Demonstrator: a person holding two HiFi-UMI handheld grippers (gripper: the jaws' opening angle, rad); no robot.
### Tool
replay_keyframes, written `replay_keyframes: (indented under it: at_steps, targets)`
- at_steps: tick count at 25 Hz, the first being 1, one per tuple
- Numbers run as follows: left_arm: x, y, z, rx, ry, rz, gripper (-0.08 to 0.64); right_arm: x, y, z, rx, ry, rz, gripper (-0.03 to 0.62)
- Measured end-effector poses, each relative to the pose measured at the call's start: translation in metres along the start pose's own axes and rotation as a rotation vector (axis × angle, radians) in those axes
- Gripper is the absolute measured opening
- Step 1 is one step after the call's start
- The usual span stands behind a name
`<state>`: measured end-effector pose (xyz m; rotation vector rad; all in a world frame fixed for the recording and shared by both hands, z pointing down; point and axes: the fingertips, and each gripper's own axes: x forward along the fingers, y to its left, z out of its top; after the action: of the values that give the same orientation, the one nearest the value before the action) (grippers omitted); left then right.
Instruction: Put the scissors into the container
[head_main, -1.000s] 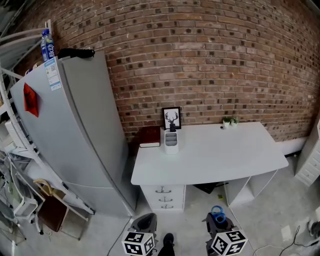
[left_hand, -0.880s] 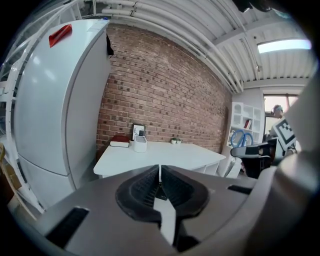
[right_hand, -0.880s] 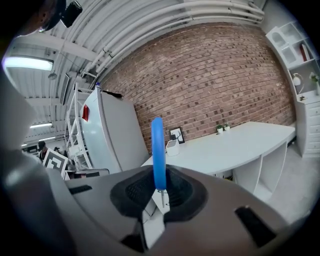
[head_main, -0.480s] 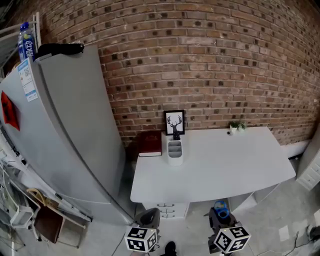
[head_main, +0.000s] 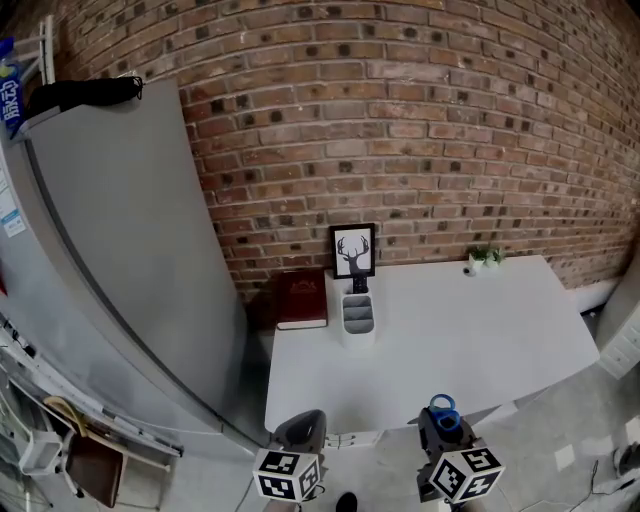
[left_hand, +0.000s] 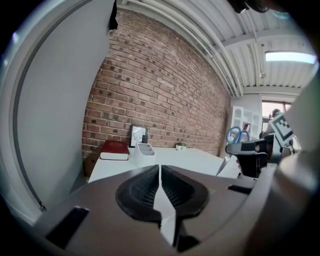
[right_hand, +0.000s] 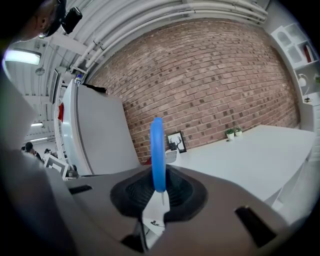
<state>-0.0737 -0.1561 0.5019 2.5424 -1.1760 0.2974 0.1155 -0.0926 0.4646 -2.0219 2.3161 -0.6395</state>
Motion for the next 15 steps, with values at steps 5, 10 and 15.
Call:
replay_keyframes:
  at_steps: [5, 10, 15]
  targets:
    - [0.018, 0.011, 0.004, -0.006, 0.012, -0.021, 0.020, 0.025, -0.002, 0.010, 0.000, -0.002, -0.005, 0.040]
    - [0.035, 0.024, 0.010, -0.013, 0.006, -0.012, 0.020, 0.052, -0.006, 0.021, -0.009, -0.004, 0.005, 0.040]
    - [0.053, 0.037, 0.018, -0.016, 0.008, 0.005, 0.021, 0.087, -0.010, 0.037, -0.025, -0.008, 0.028, 0.040]
